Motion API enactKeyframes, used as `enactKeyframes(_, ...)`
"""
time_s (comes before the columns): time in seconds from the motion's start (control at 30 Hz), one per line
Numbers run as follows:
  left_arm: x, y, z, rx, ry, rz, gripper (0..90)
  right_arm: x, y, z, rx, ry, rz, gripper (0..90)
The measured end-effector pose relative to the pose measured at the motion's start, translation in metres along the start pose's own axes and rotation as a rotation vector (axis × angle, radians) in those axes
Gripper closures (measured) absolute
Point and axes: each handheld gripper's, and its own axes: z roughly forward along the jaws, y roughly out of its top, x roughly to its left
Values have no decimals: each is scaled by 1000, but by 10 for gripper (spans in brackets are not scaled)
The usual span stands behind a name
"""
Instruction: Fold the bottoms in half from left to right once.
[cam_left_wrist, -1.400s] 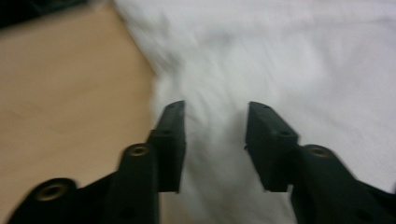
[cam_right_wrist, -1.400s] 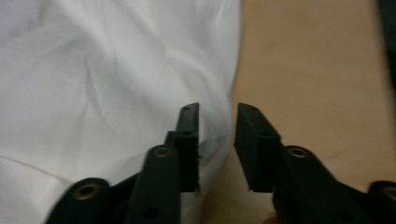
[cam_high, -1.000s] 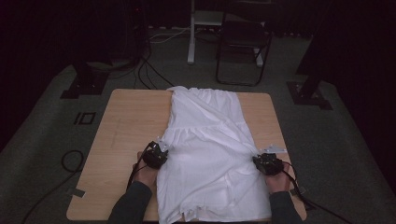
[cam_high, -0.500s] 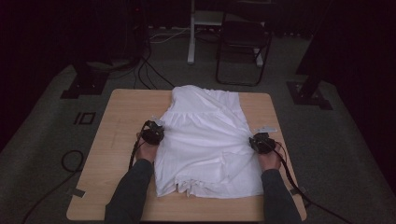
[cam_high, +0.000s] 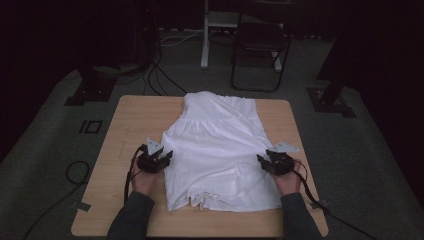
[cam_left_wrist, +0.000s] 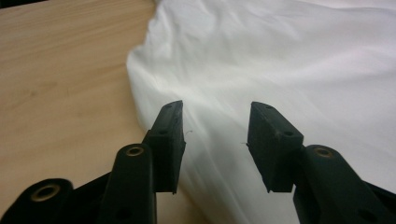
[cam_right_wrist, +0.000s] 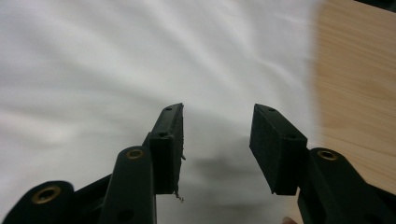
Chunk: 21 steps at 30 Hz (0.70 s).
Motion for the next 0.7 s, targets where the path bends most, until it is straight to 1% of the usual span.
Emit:
enactKeyframes(0.03, -3, -7, -7, -6, -15, -16, 533, 19, 1, 0, 3, 52, -24, 519)
enactKeyframes(0.07, -6, -13, -13, -1, -37, -25, 528, 26, 1, 2, 3, 76, -25, 516)
enactKeyframes(0.13, -12, -25, -23, 18, -48, -15, 503, 37, 3, 10, 8, 112, -29, 500)
enactKeyframes(0.17, -12, -25, -23, 18, -48, -15, 492, 37, 3, 10, 8, 112, -29, 500)
enactKeyframes(0.2, -17, -34, -30, 24, -81, -33, 492, 42, 4, 15, 23, 108, -38, 478)
enactKeyframes(0.23, -20, -39, -33, 32, -109, -49, 470, 48, 5, 26, 50, 89, -61, 448)
enactKeyframes(0.27, -21, -41, -34, 41, -122, -51, 458, 49, 4, 33, 67, 95, -50, 438)
enactKeyframes(0.33, -27, -44, -34, 78, -147, -35, 418, 48, 3, 41, 95, 89, -44, 444)
enactKeyframes(0.37, -30, -46, -33, 100, -150, -22, 399, 47, 2, 45, 112, 93, -44, 496)
enactKeyframes(0.4, -34, -48, -30, 121, -146, -2, 397, 46, 0, 46, 121, 114, -52, 639)
enactKeyframes(0.43, -37, -50, -27, 144, -135, 24, 404, 46, -2, 44, 112, 125, -80, 760)
enactKeyframes(0.47, -40, -52, -24, 163, -127, 42, 423, 45, -3, 40, 101, 116, -85, 819)
enactKeyframes(0.5, -41, -53, -22, 175, -133, 55, 480, 43, -3, 33, 84, 113, -77, 867)
enactKeyframes(0.53, -41, -53, -21, 179, -148, 59, 601, 40, -3, 24, 56, 110, -66, 880)
enactKeyframes(0.57, -40, -52, -22, 177, -154, 60, 710, 37, -3, 14, 30, 104, -54, 883)
enactKeyframes(0.6, -39, -50, -24, 164, -152, 55, 795, 34, -4, 2, 5, 97, -46, 883)
enactKeyframes(0.63, -37, -48, -28, 144, -157, 44, 857, 30, -6, -10, -21, 98, -37, 883)
enactKeyframes(0.67, -34, -45, -33, 116, -157, 33, 879, 26, -9, -23, -46, 102, -23, 883)
enactKeyframes(0.7, -32, -42, -38, 95, -146, 35, 884, 22, -13, -36, -69, 104, -20, 882)
